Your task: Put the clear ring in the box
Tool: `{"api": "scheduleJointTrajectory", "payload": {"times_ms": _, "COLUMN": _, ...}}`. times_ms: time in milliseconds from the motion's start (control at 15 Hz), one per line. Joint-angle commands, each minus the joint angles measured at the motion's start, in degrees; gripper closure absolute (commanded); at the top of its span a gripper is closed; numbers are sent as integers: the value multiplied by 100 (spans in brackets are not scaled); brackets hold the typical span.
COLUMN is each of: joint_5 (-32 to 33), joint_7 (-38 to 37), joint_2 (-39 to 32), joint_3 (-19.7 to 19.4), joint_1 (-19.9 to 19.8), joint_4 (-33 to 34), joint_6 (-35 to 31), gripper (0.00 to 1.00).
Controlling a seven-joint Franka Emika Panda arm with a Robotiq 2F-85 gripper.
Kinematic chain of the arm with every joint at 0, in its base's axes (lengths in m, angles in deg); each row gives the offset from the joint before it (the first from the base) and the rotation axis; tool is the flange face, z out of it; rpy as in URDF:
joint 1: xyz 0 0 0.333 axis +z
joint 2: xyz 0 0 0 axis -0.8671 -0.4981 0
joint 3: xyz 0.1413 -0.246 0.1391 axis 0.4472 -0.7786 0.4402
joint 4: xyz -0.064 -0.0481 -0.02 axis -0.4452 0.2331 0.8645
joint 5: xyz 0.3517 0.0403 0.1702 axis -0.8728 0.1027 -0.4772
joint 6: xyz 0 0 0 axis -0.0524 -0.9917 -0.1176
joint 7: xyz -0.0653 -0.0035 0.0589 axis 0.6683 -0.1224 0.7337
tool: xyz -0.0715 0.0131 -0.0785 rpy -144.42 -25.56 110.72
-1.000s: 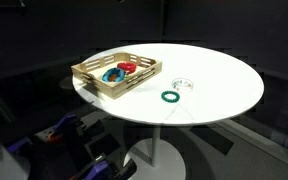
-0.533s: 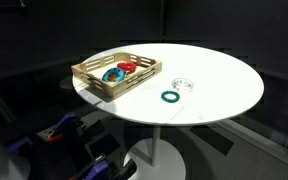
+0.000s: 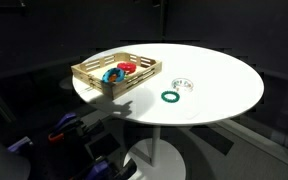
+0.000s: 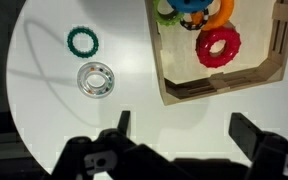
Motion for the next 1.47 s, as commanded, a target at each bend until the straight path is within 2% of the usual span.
{"api": "scheduleJointTrajectory", "payload": {"times_ms": 0, "joint_5": 147, "joint_7": -53, "joint_2": -440, "joint_3": -162, "joint_1": -175, "joint_4": 256, "joint_6": 151, "gripper": 0}}
{"api": "scheduleJointTrajectory", "payload": {"times_ms": 400, "joint_5": 371, "joint_7": 3, "joint_2": -913, "joint_3": -400, "joint_1": -416, "joint_4": 60, "joint_6": -147, "gripper": 0}}
{"api": "scheduleJointTrajectory", "payload": {"times_ms": 867, "joint_5": 312, "joint_7": 5, "joint_2": -1020, "joint_3": -434, "joint_1": -391, "joint_4": 37, "joint_6": -140, "gripper": 0}}
{"api": "scheduleJointTrajectory", "payload": {"times_ms": 1400, "joint_5": 291, "joint_7": -408, "joint_2": -1557, "joint_3": -441, "joint_1": -430, "joint_4": 551, "joint_6": -208, "gripper": 0}}
